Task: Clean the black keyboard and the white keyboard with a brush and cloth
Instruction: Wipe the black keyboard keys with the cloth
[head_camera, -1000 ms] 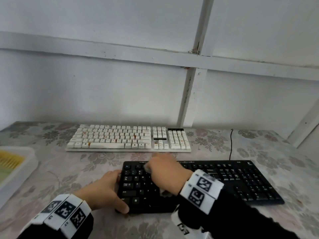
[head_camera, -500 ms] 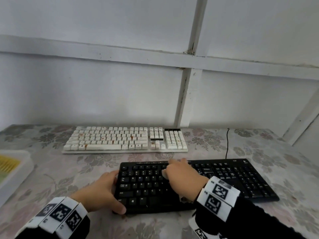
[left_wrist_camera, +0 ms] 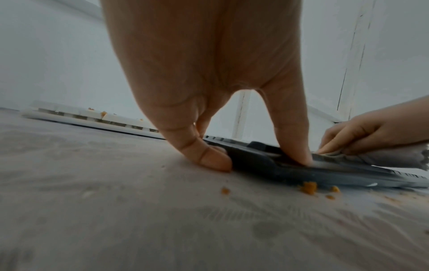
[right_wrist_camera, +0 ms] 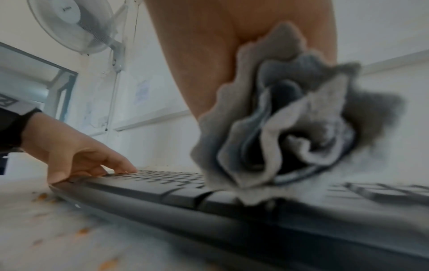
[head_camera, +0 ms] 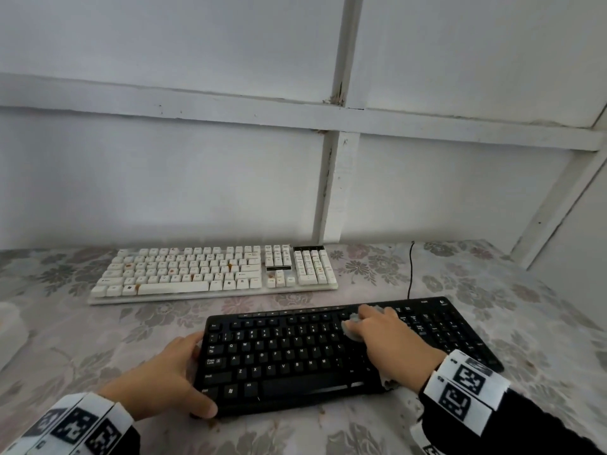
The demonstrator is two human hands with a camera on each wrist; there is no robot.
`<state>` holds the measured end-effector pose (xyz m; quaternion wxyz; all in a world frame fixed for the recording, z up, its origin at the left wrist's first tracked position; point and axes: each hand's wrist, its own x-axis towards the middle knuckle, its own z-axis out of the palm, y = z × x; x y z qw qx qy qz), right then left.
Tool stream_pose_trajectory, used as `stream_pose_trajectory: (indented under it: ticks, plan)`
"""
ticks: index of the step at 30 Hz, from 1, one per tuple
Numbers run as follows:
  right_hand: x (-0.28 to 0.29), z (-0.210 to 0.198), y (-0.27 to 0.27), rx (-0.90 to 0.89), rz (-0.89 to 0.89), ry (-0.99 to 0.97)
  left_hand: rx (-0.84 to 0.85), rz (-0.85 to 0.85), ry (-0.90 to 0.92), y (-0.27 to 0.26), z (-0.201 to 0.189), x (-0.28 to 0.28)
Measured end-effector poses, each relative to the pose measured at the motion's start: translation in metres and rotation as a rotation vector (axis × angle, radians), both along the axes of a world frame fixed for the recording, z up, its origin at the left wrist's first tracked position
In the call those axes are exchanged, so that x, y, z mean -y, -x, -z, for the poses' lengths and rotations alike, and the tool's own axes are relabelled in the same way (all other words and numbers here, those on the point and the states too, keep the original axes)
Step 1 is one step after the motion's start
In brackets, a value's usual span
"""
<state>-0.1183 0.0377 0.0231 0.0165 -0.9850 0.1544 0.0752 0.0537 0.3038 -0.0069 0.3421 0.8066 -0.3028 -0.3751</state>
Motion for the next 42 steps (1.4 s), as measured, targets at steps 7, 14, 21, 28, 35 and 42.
stream_pose_trajectory:
  ticks: [7, 14, 21, 28, 35, 42]
  plan:
    - [0.005, -0.03, 0.003, -0.065, 0.129, 0.067, 0.041, 0.006, -0.03, -0.003, 0.006, -0.003]
    - [-0.053, -0.015, -0.046, -0.001, -0.128, -0.163, 0.043, 0.005, -0.025, -0.003, 0.005, -0.002]
    - [-0.023, 0.006, -0.024, 0.046, -0.151, -0.093, 0.02, 0.008, 0.016, 0.0, 0.001, 0.002]
    - [0.013, -0.012, 0.003, -0.081, 0.069, 0.047, 0.024, -0.017, 0.008, -0.001, 0.003, 0.0]
    - [-0.047, -0.029, -0.048, -0.117, -0.107, -0.107, -0.007, -0.034, -0.006, -0.002, 0.005, -0.001]
    - [-0.035, -0.011, -0.025, -0.012, -0.059, -0.138, -0.018, -0.039, 0.019, 0.002, 0.001, 0.0]
